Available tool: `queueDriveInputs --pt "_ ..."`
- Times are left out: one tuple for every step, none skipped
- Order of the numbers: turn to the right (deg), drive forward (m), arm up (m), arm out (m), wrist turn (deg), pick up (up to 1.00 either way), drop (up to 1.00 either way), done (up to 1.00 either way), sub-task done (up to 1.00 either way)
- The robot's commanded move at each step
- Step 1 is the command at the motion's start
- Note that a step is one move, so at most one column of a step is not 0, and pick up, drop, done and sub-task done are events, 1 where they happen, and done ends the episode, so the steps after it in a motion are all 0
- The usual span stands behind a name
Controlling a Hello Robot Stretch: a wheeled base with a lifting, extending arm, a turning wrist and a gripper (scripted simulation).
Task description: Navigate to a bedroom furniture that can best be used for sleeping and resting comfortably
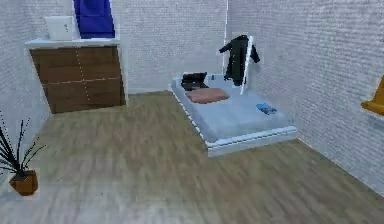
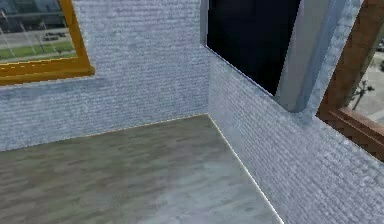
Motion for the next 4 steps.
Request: queueDriveInputs --pt "-12.0 0.00 0.00 0.00 0.0 0.00 0.00 0.00 0.00" --pt "0.0 1.00 0.00 0.00 0.0 0.00 0.00 0.00 0.00" --pt "-6.0 0.00 0.00 0.00 0.0 0.00 0.00 0.00 0.00" --pt "0.0 0.30 0.00 0.00 0.0 0.00 0.00 0.00 0.00"
